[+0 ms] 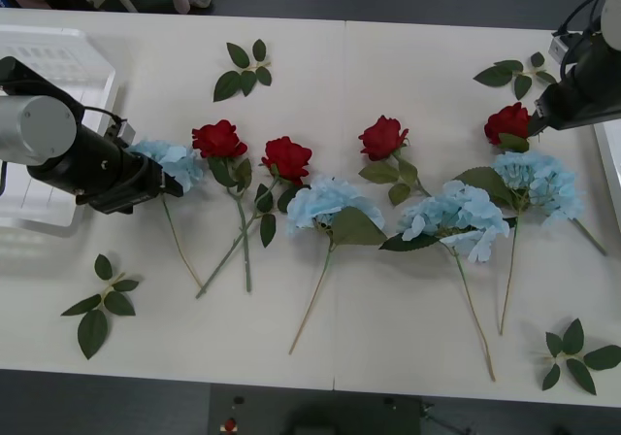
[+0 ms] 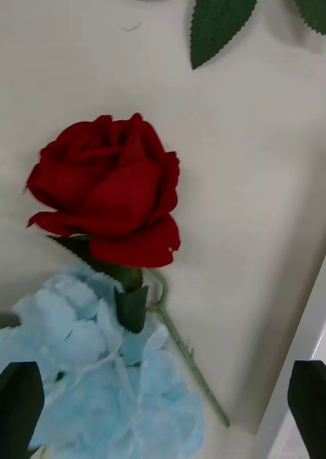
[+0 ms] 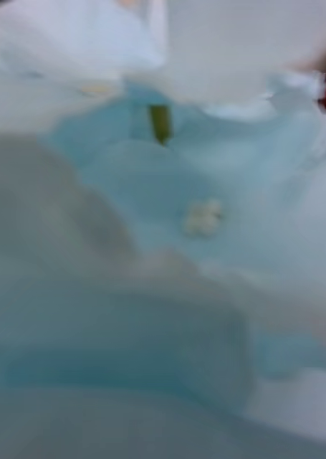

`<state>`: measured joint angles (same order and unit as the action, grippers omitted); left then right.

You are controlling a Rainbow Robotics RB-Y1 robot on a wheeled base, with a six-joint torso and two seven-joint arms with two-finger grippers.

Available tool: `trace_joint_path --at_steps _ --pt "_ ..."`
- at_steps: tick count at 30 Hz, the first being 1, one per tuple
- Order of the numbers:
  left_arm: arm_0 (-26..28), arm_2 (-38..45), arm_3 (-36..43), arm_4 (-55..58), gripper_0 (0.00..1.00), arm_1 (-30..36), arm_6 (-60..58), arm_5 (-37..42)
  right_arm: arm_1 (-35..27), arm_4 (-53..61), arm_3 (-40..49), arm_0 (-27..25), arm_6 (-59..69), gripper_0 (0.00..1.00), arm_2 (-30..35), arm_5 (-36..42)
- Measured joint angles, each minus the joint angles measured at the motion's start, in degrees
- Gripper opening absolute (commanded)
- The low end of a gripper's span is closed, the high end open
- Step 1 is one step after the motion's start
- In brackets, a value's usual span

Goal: Put the red flowers into the right box and the blue flowers into the left box

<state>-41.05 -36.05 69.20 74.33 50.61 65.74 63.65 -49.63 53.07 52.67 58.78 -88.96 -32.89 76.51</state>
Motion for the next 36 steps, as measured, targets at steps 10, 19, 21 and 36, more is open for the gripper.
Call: trace_joint_path --at_steps 10,19,21,36 --pt "-0.88 -0.86 -0.99 -2.18 0.71 -0.54 0.0 -0.01 9.45 -7.54 -15.83 1.82 -0.02 1.0 1.62 -10.05" --pt "-0.88 -0.86 -1.01 -11.04 0.25 -4.22 0.0 -0.07 10.07 -7.45 -22.34 4.54 -4.0 1.0 -5.33 -16.88" --pt "-0.88 -0.86 -1.01 -12.63 0.0 -4.69 0.0 -0.08 10.09 -7.09 -23.26 4.54 -4.0 1.0 -7.1 -18.29" --pt "-0.88 -0.87 -1.81 -14.45 0.0 -4.84 0.0 -0.1 16.09 -6.75 -33.08 4.33 -6.94 1.0 -9.02 -26.44"
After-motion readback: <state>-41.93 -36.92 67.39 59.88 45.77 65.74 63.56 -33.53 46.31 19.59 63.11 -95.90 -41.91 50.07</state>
